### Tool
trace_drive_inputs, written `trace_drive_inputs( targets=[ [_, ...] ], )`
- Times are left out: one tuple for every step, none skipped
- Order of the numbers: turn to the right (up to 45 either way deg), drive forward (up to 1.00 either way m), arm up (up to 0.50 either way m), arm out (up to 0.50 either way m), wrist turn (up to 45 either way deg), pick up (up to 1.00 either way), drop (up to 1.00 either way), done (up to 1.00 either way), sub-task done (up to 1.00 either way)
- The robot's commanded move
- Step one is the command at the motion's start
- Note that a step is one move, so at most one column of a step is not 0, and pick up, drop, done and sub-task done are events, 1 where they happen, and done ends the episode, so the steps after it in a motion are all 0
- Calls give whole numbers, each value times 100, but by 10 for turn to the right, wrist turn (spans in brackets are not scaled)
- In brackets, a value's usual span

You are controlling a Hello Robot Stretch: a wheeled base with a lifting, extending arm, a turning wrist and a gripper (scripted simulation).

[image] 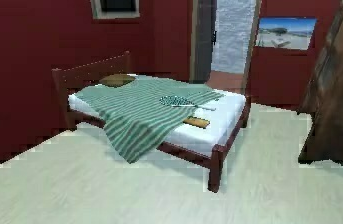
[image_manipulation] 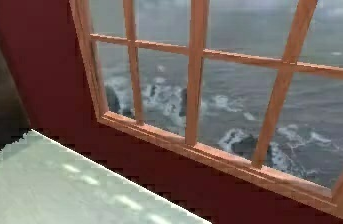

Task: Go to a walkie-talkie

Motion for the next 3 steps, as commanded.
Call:
trace_drive_inputs(
  targets=[
    [300,0,0,0,0,0,0,0,0],
    [0,100,0,0,0,0,0,0,0],
    [0,100,0,0,0,0,0,0,0]
  ],
)
